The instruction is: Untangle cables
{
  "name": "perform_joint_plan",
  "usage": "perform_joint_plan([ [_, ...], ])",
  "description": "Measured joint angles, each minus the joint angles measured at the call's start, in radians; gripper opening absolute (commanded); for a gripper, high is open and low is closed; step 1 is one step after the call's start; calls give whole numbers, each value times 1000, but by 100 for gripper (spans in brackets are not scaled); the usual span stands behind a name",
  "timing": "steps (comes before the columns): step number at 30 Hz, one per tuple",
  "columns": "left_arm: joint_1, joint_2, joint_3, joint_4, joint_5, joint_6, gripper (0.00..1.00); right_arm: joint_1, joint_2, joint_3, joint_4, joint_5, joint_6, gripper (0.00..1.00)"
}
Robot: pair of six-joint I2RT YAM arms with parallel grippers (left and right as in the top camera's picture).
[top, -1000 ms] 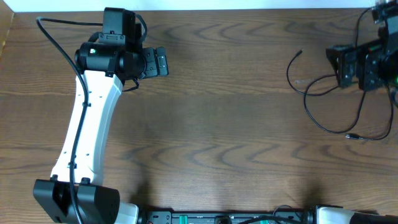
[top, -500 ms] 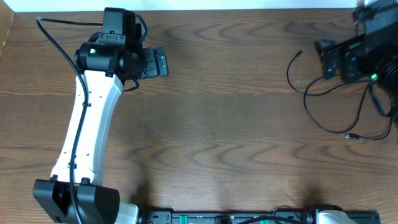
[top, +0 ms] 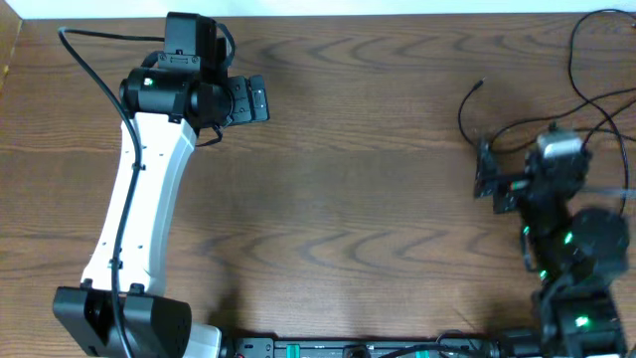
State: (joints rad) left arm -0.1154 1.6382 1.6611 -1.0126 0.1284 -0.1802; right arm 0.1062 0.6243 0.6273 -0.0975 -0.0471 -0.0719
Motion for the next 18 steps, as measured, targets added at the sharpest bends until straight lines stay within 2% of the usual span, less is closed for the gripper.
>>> perform_joint_plan([
  [3,0,0,0,-1,1,0,98,10,-130,-202,132,14,12,99],
  [7,0,0,0,-2,0,0,98,28,-274,-367,185,32,18,99],
  [13,0,0,0,-1,0,0,98,41,-473,-515,192,63,18,99],
  [18,0,0,0,-1,0,0,98,41,-566,-598,183,70,23,99],
])
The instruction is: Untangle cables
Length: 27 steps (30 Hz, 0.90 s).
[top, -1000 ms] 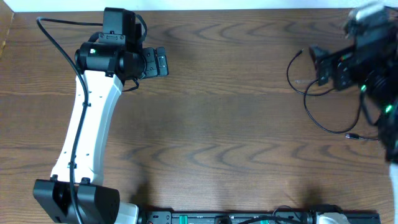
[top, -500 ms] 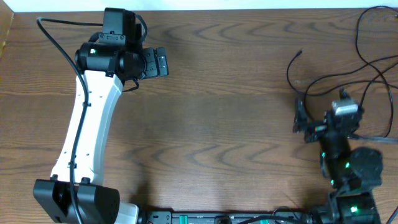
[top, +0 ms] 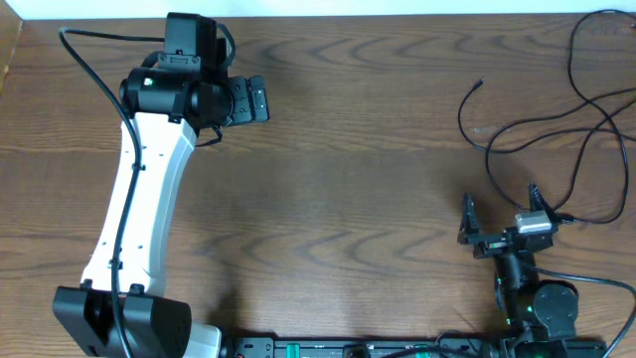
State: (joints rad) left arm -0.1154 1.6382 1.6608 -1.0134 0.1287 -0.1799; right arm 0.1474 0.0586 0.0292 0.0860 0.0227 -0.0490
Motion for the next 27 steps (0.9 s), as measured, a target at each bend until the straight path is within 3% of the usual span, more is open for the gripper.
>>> perform_joint_plan([
  [8,0,0,0,0,0,0,98,0,-45,-22,-156,2,13,99],
  [27,0,0,0,0,0,0,98,0,-46,-22,-156,-4,13,99],
])
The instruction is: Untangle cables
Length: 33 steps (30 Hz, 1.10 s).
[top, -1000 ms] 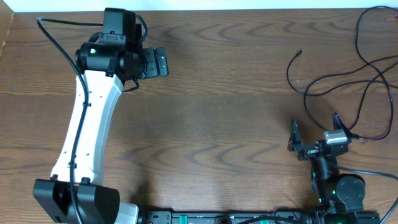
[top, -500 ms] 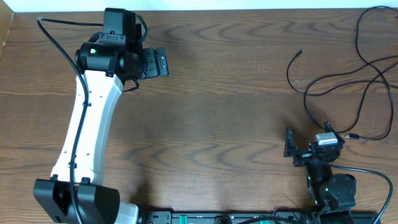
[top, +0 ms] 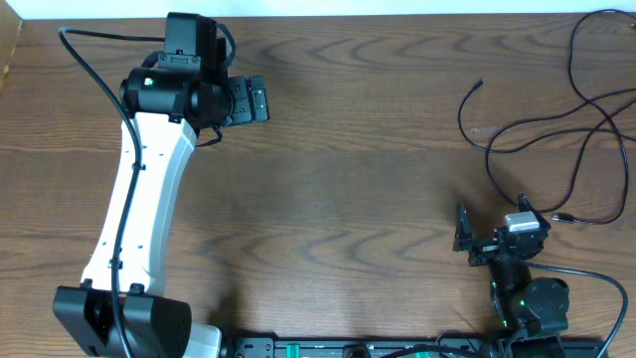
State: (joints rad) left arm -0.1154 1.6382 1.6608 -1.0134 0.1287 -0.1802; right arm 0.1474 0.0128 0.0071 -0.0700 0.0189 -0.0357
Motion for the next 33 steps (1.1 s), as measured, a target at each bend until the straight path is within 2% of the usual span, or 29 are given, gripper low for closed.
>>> perform_joint_plan([
  [21,0,0,-2,2,-51,0,98,0,0,0,0,0,0,99],
  [26,0,-46,-81,155,-58,0,98,0,0,0,0,0,0,99],
  [31,0,-224,-272,356,-61,0,98,0,0,0,0,-1,0,99],
  [33,2,-337,-391,481,-62,1,98,0,0,0,0,-2,0,99],
])
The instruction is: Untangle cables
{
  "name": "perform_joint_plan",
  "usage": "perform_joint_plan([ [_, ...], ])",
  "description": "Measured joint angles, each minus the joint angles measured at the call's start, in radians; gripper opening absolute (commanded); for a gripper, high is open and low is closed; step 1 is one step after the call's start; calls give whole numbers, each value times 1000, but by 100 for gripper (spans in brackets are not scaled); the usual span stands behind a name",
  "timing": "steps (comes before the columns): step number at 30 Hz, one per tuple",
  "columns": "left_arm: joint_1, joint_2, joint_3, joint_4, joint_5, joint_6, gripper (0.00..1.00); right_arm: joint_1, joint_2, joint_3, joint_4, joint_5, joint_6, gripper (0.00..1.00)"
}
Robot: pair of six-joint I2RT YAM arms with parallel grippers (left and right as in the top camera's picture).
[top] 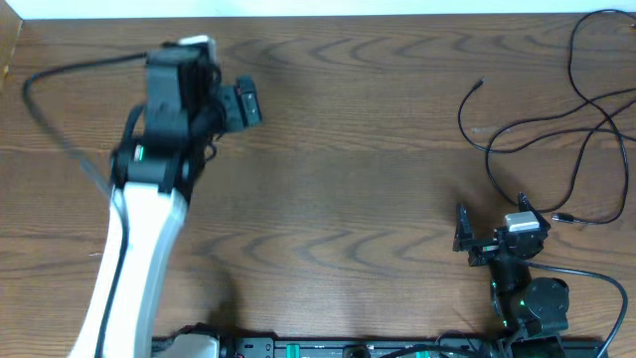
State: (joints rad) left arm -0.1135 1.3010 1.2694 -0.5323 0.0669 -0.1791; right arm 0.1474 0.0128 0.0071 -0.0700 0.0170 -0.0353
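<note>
Thin black cables (556,119) lie in crossing loops at the table's right side. One free end (480,84) points left and a small plug (559,214) rests near the right edge. My right gripper (489,231) sits low at the front right, just short of the loops, open and holding nothing. At the far left, my left gripper (241,104) hangs over bare table, far from the cables. It is blurred by motion, so its jaws are unclear.
The white left arm (134,249) slants up the left side with its own black lead (60,75) arching off it. The right arm's base (532,303) and a bar of electronics (348,350) line the front edge.
The left arm has swung: its wrist now stands further left and its link leans the other way, blurred. The right arm and the cables are unchanged.
At first my right gripper was out over the cable loops at the right. It was then back near the front edge, clear of the cables, and settled a little lower. The left arm held still at the far left until now.
</note>
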Motion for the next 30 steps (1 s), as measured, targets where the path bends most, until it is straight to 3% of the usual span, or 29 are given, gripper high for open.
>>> perform_joint_plan([
  [17,36,-705,-882,676,1,23,98,0,0,0,0,-2,0,99],
  [30,122,-1109,-1220,718,1,46,98,0,0,0,0,-2,0,99],
])
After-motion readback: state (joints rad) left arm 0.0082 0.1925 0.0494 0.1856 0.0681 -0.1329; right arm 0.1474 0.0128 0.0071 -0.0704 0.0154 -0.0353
